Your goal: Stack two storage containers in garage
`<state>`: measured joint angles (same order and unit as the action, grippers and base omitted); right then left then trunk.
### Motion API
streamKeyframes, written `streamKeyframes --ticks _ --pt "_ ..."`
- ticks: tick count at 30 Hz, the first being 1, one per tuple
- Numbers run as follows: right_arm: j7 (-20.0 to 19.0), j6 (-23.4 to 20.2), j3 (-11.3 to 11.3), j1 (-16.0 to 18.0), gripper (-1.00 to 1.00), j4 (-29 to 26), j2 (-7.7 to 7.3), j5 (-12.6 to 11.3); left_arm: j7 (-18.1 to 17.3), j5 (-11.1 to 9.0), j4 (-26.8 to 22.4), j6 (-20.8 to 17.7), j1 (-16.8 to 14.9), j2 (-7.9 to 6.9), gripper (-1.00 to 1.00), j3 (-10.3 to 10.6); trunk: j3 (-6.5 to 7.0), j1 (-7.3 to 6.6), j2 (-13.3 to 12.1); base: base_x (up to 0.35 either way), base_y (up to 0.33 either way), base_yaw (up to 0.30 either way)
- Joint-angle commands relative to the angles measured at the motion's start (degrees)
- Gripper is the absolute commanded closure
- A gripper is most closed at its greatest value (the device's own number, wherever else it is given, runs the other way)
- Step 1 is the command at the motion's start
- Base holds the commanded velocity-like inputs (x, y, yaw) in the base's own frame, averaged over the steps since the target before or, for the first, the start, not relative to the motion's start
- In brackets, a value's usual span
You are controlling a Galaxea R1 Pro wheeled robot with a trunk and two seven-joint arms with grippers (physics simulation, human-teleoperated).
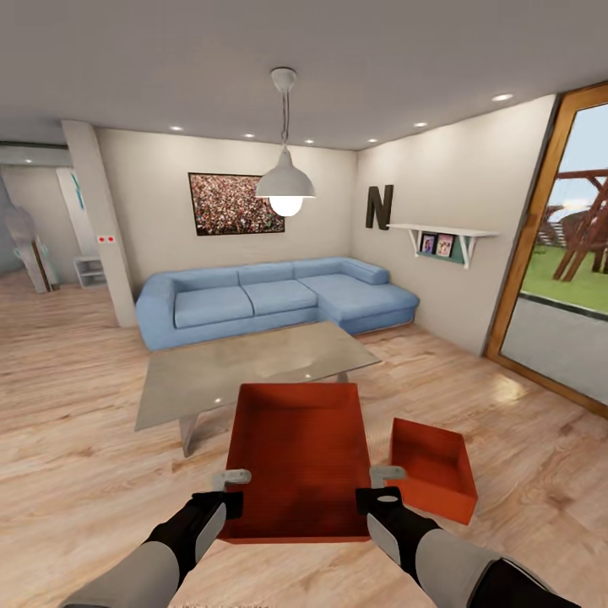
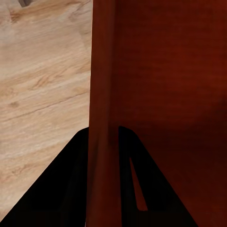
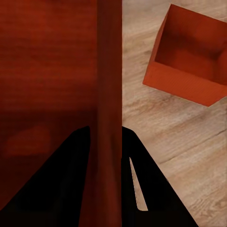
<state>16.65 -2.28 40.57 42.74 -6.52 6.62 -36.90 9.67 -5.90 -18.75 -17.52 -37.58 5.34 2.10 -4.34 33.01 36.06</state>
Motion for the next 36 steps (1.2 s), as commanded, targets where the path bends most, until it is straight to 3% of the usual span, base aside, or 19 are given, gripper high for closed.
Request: streamKeyframes --ticks 1,36 --pt "0.14 0.53 -0.94 0.06 1.00 -0.16 -0.38 1.13 0.53 -0.16 0.03 -0.41 -0.04 -0.07 1.00 -1.22 -0.10 0.02 0.10 0.000 0.000 0.271" --pt "0.14 0.53 -0.93 0.06 1.00 -0.16 -0.29 1.21 0.53 -0.16 0.03 -0.41 -0.04 0.00 1.00 -1.22 -0.10 0.02 0.10 0.000 0.000 0.271"
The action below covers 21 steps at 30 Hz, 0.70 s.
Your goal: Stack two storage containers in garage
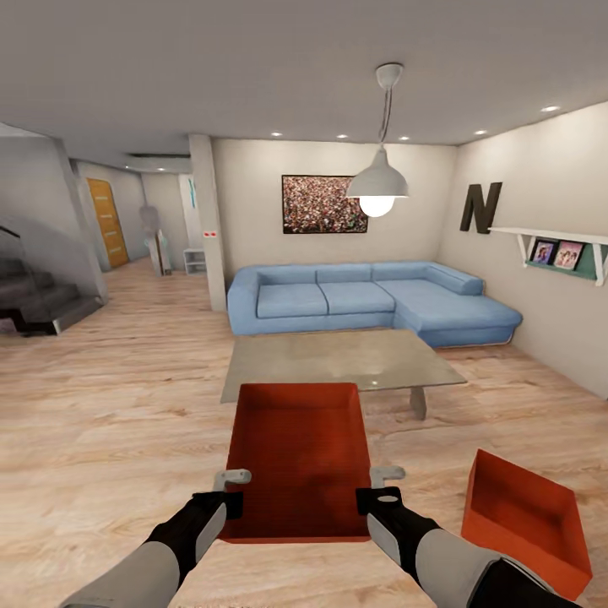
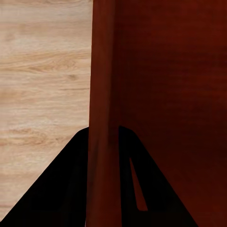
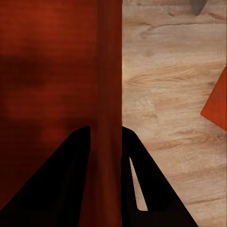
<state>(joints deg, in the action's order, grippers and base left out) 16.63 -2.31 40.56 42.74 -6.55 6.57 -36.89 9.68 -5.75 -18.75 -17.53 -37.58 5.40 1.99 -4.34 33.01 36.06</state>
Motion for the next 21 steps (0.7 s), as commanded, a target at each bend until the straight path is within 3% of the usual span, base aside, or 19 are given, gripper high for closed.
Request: streamKeyframes --ticks 1,21 --pt "0.16 0.55 -0.93 0.06 1.00 -0.13 -0.25 1.20 0.51 -0.32 0.03 -0.40 -0.04 -0.05 1.00 -1.11 -0.10 0.02 0.10 0.000 0.000 0.271" --pt "0.16 0.47 -0.93 0.06 1.00 -0.13 -0.09 1.21 0.51 -0.40 -0.05 -0.40 -0.04 -0.04 1.00 -1.06 -0.10 0.02 0.10 0.000 0.000 0.271"
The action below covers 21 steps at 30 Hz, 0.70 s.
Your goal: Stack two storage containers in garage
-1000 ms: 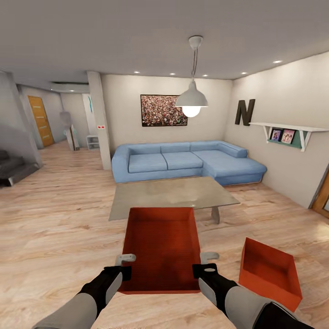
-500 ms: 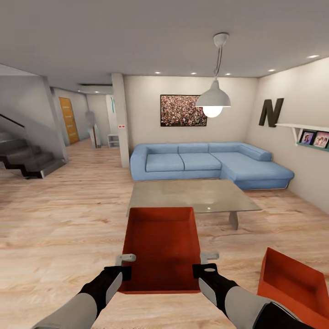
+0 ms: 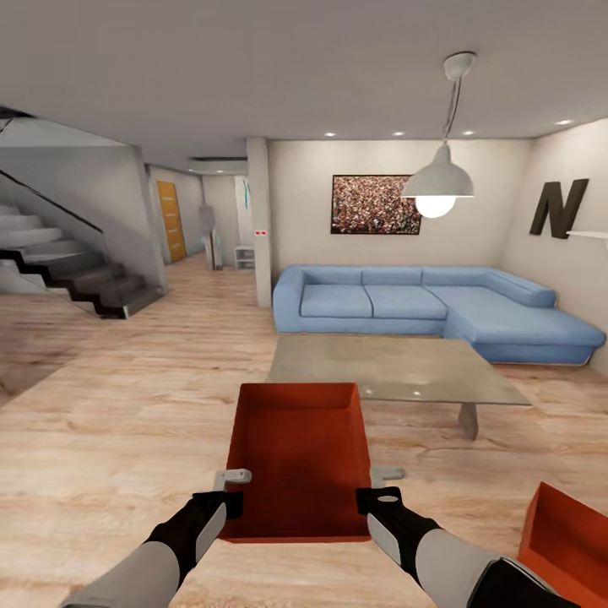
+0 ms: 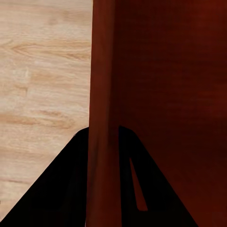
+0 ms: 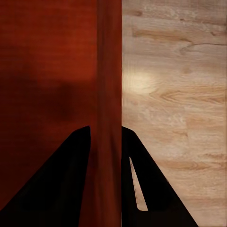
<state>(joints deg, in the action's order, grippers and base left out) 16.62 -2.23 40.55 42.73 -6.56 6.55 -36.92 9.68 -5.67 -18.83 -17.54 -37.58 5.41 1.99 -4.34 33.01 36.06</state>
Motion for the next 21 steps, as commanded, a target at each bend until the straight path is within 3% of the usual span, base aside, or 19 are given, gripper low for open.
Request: streamKeyframes --ticks 1,21 --pt "0.17 0.38 -0.91 0.07 1.00 -0.12 -0.06 1.23 0.51 -0.48 0.03 -0.39 -0.04 -0.05 1.00 -1.05 -0.10 0.02 0.10 0.000 0.000 0.271" --pt "0.17 0.46 -0.90 0.07 1.00 -0.12 0.18 1.32 0.43 -0.47 0.02 -0.39 -0.04 -0.05 1.00 -1.02 -0.10 0.02 0.10 0.000 0.000 0.271"
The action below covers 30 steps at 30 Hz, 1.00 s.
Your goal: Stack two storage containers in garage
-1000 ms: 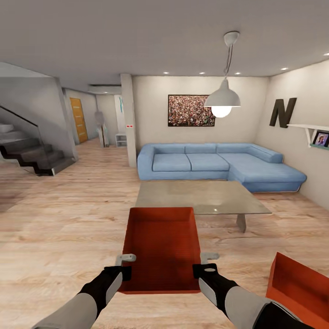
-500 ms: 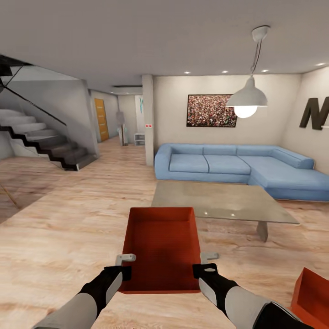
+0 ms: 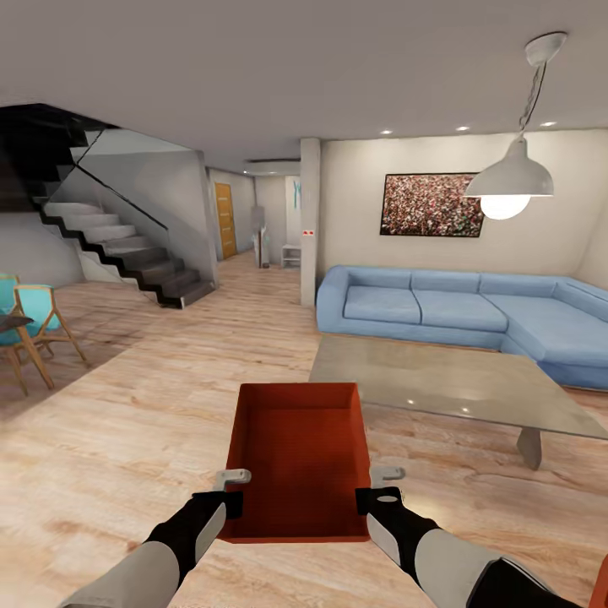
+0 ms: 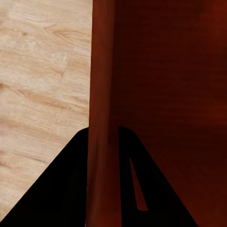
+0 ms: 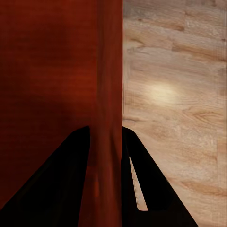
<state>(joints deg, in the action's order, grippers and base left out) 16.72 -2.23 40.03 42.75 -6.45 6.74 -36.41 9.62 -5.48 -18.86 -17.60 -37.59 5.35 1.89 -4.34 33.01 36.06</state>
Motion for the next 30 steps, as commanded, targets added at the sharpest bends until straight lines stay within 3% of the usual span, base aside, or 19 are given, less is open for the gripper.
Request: streamKeyframes --ticks 1,30 --pt "0.06 0.45 -0.39 0.06 1.00 -0.23 -0.03 0.81 0.48 -0.67 0.05 -0.33 -0.03 0.01 1.00 -0.92 -0.10 0.02 0.10 0.000 0.000 0.271" --pt "0.06 0.44 -0.39 0.06 1.00 -0.23 -0.06 0.81 0.53 -0.66 0.05 -0.33 -0.03 0.01 1.00 -0.92 -0.10 0.02 0.10 0.000 0.000 0.271"
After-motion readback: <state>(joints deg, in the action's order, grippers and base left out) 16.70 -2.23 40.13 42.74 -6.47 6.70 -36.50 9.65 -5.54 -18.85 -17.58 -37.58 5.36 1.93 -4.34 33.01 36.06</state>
